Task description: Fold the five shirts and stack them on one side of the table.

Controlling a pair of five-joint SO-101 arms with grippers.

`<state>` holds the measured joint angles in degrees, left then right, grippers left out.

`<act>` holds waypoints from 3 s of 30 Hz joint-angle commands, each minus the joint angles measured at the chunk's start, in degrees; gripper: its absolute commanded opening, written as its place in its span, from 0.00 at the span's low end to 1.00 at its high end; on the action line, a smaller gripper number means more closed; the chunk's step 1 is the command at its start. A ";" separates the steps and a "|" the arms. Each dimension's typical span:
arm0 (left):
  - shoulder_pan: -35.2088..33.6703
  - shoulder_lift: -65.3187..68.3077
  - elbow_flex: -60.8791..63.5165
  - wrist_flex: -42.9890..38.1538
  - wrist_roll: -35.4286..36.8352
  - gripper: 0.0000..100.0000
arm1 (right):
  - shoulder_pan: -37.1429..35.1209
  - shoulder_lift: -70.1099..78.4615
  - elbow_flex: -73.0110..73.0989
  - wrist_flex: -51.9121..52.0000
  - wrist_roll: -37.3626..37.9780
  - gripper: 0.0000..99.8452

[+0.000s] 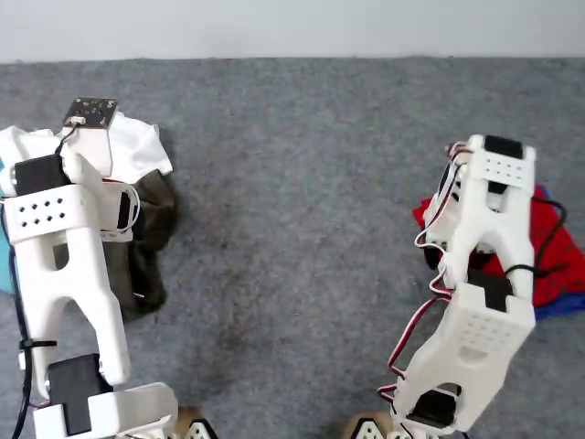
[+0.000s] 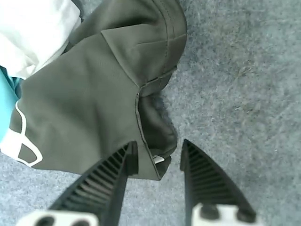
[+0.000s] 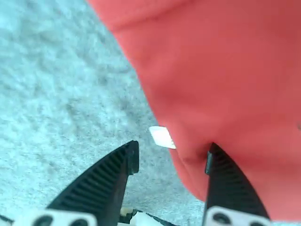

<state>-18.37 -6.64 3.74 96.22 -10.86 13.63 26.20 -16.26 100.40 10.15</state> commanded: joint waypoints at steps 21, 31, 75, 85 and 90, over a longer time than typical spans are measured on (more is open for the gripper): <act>0.53 -1.76 -0.13 -0.70 -0.35 0.16 | 9.19 -22.37 19.16 -0.22 10.29 0.23; 0.53 -1.76 -0.13 -0.70 -0.35 0.16 | 13.58 -12.26 19.87 -1.89 10.46 0.23; 0.53 -1.76 -0.04 -0.53 -2.64 0.16 | 25.45 -11.03 19.69 -34.51 0.53 0.23; 0.53 -1.76 -0.04 -0.53 -2.64 0.16 | 25.45 -18.77 13.89 -21.41 0.44 0.23; 0.53 -1.76 -0.04 -0.62 -2.37 0.16 | 25.10 -30.20 7.38 -10.33 0.88 0.23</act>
<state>-18.37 -6.64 3.91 96.22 -13.14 38.42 4.13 -4.48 84.66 11.21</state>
